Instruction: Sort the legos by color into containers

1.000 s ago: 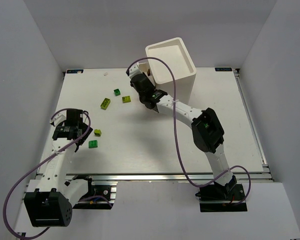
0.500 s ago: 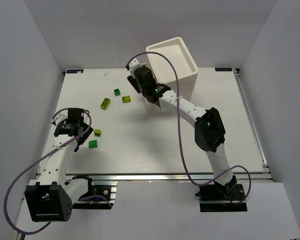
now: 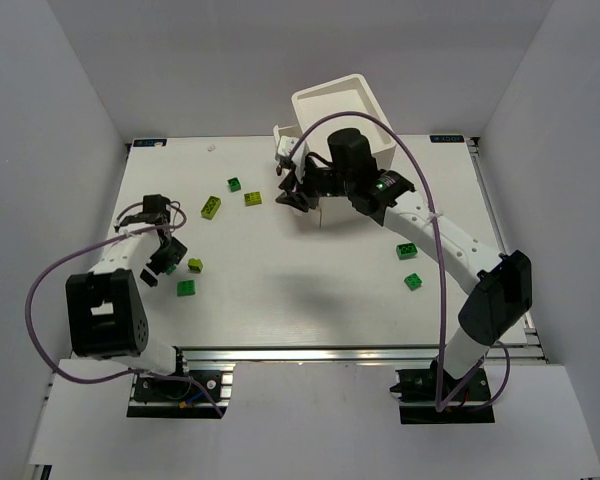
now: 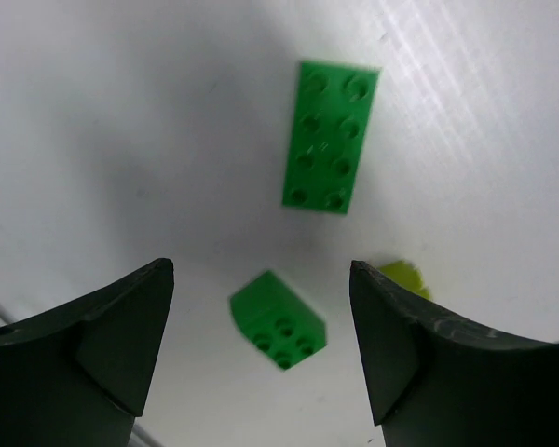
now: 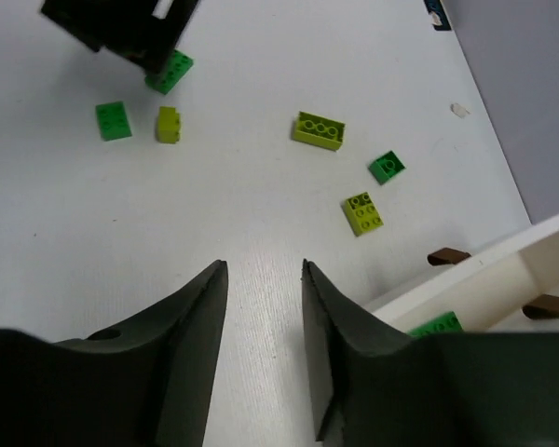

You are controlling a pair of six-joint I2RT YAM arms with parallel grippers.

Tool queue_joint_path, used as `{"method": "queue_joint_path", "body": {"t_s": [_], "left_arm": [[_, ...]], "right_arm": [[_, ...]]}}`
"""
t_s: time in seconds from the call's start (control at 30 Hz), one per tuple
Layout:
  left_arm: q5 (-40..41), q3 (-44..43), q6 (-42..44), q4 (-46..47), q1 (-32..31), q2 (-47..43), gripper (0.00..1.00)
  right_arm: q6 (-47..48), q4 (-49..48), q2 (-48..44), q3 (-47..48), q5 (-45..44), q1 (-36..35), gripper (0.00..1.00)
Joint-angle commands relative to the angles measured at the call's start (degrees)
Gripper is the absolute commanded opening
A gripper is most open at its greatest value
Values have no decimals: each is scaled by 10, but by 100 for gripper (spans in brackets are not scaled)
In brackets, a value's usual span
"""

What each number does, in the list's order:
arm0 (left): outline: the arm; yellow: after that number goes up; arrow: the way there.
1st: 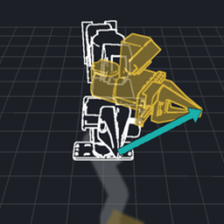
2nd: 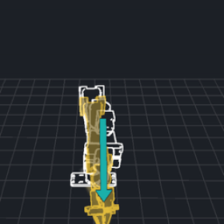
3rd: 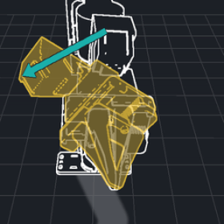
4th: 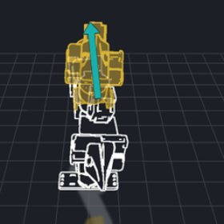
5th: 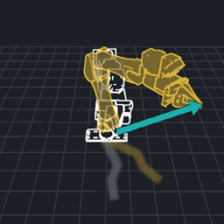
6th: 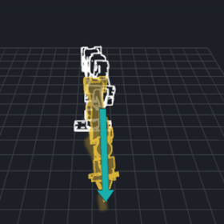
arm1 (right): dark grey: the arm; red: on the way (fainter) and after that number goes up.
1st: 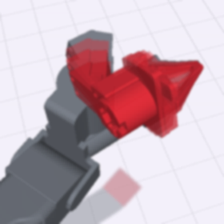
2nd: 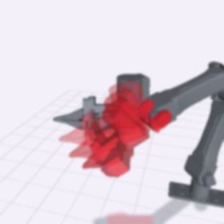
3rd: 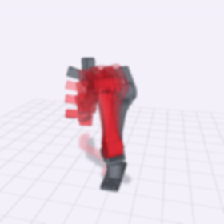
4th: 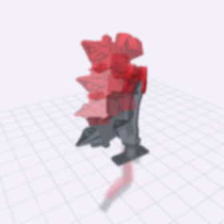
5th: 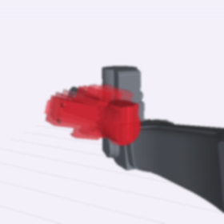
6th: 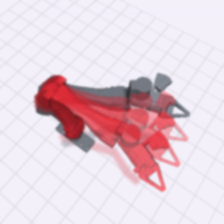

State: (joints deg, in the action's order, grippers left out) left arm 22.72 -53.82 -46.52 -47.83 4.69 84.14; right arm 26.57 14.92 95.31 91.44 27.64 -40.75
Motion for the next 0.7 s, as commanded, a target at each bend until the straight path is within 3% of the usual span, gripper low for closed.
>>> {"method": "queue_joint_path", "body": {"t_s": [0.0,0.17,0.5,0.57,0.67], "left_arm": [[-12,-47,41,62,20,41,86],[-45,-57,71,97,38,95,82],[-74,-66,79,123,55,152,59],[-77,-66,84,122,60,159,54],[-89,-59,91,127,66,155,36]], "right_arm": [[12,6,-13,-30,65,8,45],[10,14,-38,-52,66,21,55],[-10,7,-73,-98,74,52,56],[-15,3,-72,-100,78,59,56],[-24,-2,-74,-101,77,62,56]]}}
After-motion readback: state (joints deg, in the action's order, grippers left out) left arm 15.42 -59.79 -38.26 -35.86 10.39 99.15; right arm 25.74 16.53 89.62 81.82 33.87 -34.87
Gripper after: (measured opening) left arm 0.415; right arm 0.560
